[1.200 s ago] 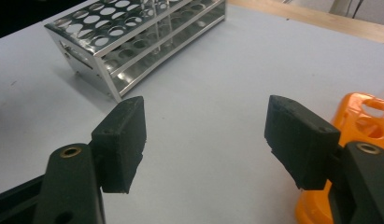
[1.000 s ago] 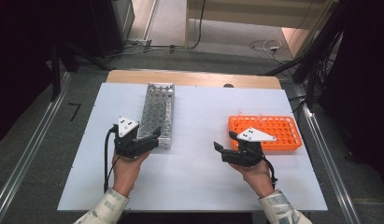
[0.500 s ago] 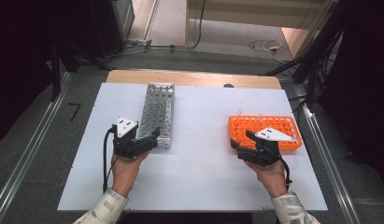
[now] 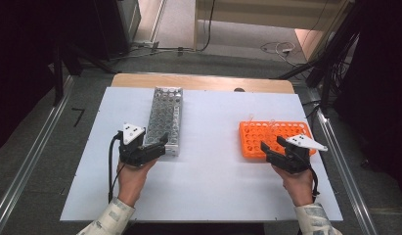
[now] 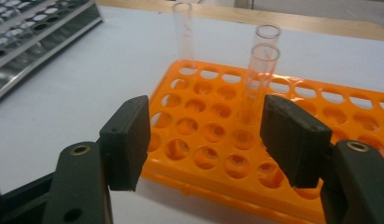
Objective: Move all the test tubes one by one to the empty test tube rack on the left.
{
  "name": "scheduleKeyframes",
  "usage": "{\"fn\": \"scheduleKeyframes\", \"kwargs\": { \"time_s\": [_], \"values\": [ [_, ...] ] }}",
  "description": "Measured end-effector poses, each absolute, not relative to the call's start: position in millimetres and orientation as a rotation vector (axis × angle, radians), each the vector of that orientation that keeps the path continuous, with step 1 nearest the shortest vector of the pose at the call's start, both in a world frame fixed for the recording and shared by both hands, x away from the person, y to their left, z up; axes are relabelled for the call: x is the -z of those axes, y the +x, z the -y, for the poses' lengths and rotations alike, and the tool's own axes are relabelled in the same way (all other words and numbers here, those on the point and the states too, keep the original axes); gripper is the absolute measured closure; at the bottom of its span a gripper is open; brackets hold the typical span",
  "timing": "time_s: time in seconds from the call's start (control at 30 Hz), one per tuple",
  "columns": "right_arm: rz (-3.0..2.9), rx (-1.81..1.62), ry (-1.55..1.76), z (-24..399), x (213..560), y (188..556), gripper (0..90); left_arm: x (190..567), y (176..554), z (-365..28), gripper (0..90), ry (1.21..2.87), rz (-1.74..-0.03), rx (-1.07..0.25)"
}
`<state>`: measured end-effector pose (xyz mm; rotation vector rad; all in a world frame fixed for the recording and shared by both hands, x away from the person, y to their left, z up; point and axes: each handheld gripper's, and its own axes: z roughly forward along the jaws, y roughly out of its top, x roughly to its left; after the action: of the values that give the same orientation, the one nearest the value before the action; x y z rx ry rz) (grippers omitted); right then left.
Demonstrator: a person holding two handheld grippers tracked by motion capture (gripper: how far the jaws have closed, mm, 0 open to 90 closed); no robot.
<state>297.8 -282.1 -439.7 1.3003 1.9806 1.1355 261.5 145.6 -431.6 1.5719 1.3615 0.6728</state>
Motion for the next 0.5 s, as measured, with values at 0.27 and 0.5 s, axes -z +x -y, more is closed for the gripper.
{"fn": "scheduleKeyframes", "kwargs": {
  "time_s": [0.27, 0.5],
  "values": [
    [-1.914, -1.071, 1.352, 283, 451, 317, 43.6, 432, 262, -145, 21.2, 1.575, -1.364, -0.672],
    [-1.892, -1.048, 1.404, 284, 459, 332, 52.5, 434, 262, -144, 21.2, 1.582, -1.362, -0.669]
  ]
}}
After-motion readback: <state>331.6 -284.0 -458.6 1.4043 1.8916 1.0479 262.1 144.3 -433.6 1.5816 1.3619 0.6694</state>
